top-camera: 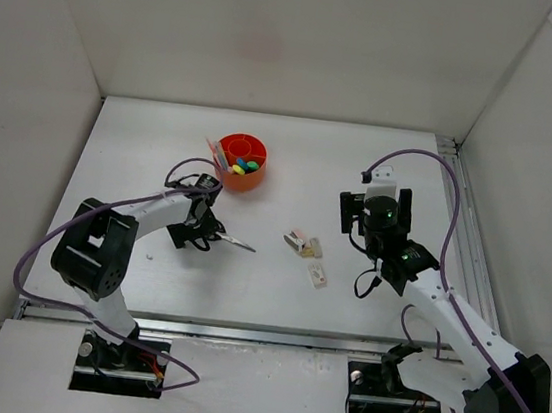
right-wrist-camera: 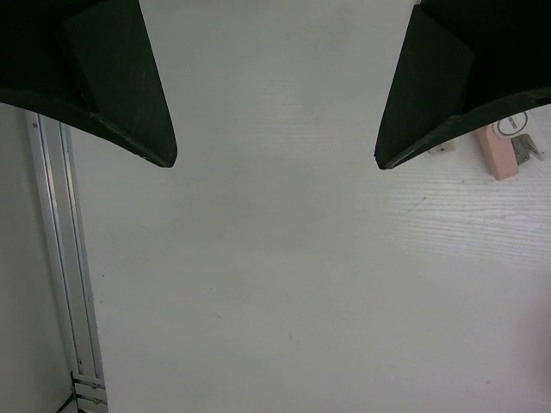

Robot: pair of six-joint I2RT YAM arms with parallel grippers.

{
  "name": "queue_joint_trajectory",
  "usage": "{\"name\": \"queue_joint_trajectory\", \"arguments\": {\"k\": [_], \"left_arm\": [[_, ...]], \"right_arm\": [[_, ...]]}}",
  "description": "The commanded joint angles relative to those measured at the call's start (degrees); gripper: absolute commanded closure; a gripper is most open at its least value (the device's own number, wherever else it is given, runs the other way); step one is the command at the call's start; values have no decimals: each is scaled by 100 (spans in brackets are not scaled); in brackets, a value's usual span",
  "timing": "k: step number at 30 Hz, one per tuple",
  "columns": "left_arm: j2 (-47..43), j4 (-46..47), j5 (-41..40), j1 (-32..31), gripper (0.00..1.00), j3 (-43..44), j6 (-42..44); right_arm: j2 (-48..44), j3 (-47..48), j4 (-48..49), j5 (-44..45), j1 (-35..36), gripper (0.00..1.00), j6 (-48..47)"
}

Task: Sort the stationery into containers
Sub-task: Pick up the scissors from the center of the board.

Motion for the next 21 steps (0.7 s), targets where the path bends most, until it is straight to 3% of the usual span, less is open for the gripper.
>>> {"name": "queue_joint_trajectory", "arguments": {"k": [1,5,9,10,13,21], "left_arm": [[113,39,-181,-17,39,315,-152],[351,-102,-348,-79,51,561,-196],[325,-67,-418,-79,77,632,-109],[308,-75,-462,-79,88,658,-91],[185,-119,-708,-79,100,772,76],[-736,64,-1577,-131,100,809,577]], "right_arm": [[-127,-19,259,341,-10,2,-98],[-153,-46,251,438,-19,2,-107],[-258,-72,251,499,-10,2,-107],[-276,-81,259,534,-19,2,-107],[-346,-107,268,552,-19,2,-115],[-347,-116,347,552,-19,2,-133]]}}
